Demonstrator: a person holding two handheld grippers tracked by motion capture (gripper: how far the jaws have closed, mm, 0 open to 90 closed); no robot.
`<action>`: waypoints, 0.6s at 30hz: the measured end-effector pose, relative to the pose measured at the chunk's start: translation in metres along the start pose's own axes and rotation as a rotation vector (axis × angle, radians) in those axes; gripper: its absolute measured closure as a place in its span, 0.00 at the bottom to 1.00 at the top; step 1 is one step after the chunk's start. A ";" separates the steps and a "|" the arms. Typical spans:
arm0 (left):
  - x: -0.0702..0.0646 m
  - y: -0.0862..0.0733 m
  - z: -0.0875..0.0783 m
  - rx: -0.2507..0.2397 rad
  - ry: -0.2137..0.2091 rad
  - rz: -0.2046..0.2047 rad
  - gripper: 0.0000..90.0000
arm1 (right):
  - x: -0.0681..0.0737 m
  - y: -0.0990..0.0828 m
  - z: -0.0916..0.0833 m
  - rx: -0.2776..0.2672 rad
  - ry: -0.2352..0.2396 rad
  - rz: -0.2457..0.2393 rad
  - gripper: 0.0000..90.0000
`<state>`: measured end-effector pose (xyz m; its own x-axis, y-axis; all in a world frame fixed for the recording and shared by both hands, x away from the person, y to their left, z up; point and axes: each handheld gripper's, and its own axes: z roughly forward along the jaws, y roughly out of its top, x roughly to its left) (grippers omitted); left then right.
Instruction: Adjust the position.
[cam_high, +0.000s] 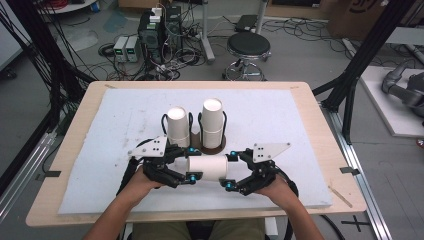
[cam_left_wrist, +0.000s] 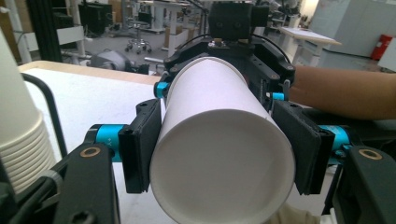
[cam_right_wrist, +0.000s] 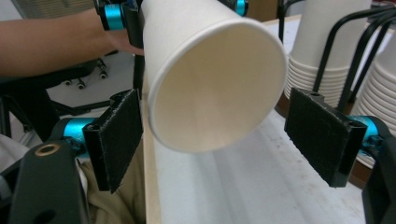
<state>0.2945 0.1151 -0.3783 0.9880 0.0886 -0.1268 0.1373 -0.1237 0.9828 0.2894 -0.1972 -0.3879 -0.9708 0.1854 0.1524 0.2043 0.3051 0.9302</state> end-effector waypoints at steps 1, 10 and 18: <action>0.000 0.000 0.001 -0.002 -0.008 -0.002 0.40 | 0.000 0.000 0.000 0.000 0.000 0.000 0.22; -0.001 0.000 0.004 -0.007 -0.026 0.003 0.40 | -0.001 0.000 0.004 -0.015 0.044 -0.017 0.29; -0.001 -0.002 0.003 -0.017 -0.034 -0.011 0.40 | -0.003 -0.002 0.002 -0.043 0.071 -0.011 0.35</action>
<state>0.2938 0.1124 -0.3802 0.9883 0.0566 -0.1417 0.1470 -0.1065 0.9834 0.2920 -0.1968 -0.3912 -0.9797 0.1150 0.1642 0.1897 0.2659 0.9452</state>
